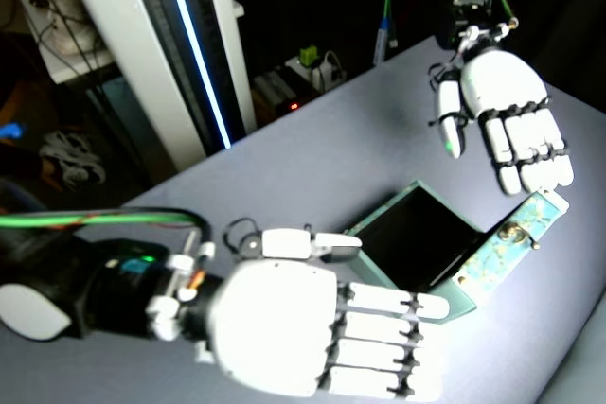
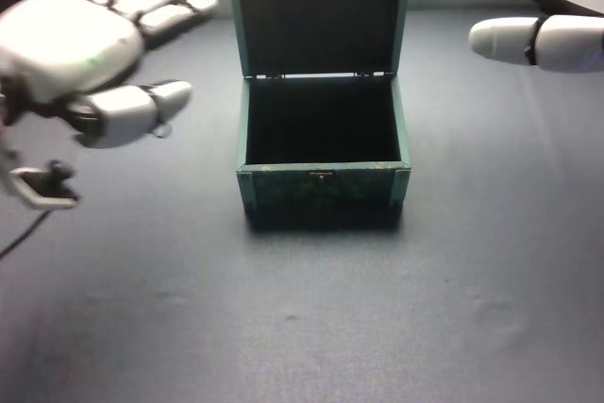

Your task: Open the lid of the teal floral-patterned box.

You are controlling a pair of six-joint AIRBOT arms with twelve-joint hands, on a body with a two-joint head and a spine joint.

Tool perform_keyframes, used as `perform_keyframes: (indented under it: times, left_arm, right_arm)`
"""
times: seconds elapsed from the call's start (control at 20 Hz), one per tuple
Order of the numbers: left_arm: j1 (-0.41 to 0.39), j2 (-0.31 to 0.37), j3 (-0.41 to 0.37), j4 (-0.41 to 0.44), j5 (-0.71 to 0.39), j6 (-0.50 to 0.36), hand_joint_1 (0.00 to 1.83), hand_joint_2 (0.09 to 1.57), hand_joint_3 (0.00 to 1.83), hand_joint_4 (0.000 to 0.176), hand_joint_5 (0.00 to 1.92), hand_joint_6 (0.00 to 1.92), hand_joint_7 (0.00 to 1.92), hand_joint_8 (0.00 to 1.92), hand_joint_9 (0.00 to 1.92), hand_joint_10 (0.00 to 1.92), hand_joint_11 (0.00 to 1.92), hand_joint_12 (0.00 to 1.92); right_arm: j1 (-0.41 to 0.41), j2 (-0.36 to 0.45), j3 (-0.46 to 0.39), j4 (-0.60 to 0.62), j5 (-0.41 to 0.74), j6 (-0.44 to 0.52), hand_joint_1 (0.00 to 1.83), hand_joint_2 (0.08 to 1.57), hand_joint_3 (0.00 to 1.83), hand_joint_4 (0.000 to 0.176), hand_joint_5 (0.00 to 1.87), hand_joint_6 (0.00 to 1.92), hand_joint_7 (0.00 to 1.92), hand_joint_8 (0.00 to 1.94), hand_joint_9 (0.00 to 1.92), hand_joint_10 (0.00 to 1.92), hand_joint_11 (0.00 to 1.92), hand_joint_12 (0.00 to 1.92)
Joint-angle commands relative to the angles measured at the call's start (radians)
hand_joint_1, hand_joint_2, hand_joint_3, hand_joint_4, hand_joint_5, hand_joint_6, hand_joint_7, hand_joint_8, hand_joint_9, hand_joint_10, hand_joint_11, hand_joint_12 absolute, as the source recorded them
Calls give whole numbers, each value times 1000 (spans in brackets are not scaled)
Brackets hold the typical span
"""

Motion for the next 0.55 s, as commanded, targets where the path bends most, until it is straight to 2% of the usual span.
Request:
perform_keyframes:
  times: [0.0, 0.1, 0.15, 0.25, 0.3, 0.35, 0.4, 0.5]
  left_arm:
    - [13, 34, -21, -8, -210, -2, 0, 1571, 94, 0, 97, 3, 49, 1, 40, 1, 9, 86]
    - [89, 98, -93, -28, -327, -2, 0, 1571, 95, 0, 101, 4, 57, 4, 68, 11, 54, 110]
    - [127, 121, -125, -38, -392, -4, 0, 1571, 82, 0, 93, 1, 55, 0, 64, 1, 10, 238]
    - [179, 142, -162, -45, -490, -11, 0, 1571, 57, 0, 82, 2, 53, 2, 62, 0, 0, 273]
    - [206, 153, -181, -45, -551, -22, 0, 1571, 41, 0, 49, 2, 40, 2, 52, 1, 0, 238]
    - [237, 168, -197, -43, -604, -40, 0, 1491, 3, 0, 43, 1, 37, 1, 59, 3, 0, 209]
    - [255, 176, -205, -43, -641, -55, 0, 1427, 0, 0, 25, 1, 18, 3, 37, 2, 0, 151]
    - [311, 194, -224, -50, -737, -99, 0, 1544, 18, 0, 14, 2, 11, 2, 26, 4, 0, 106]
  right_arm:
    - [15, 29, -19, 46, 132, -19, 0, 1411, 8, 0, 70, 0, 30, 0, 15, 4, 33, 17]
    - [-5, 86, -82, 70, 192, -44, 0, 1396, 0, 0, 99, 11, 64, 13, 46, 14, 56, 28]
    - [-48, 105, -108, 115, 257, -50, 0, 1387, 0, 0, 103, 11, 67, 12, 40, 10, 41, 22]
    - [-103, 135, -152, 165, 367, -54, 0, 1379, 0, 0, 106, 8, 82, 13, 50, 10, 54, 29]
    - [-147, 159, -188, 202, 450, -63, 0, 1326, 0, 0, 128, 5, 110, 6, 74, 6, 77, 45]
    - [-197, 185, -225, 230, 533, -65, 0, 1307, 0, 0, 141, 7, 124, 7, 93, 10, 100, 58]
    - [-223, 200, -249, 245, 579, -66, 0, 1381, 1, 0, 116, 1, 98, 2, 73, 3, 63, 56]
    - [-292, 226, -301, 285, 701, -90, 0, 1365, 0, 0, 122, 7, 81, 5, 58, 5, 77, 71]
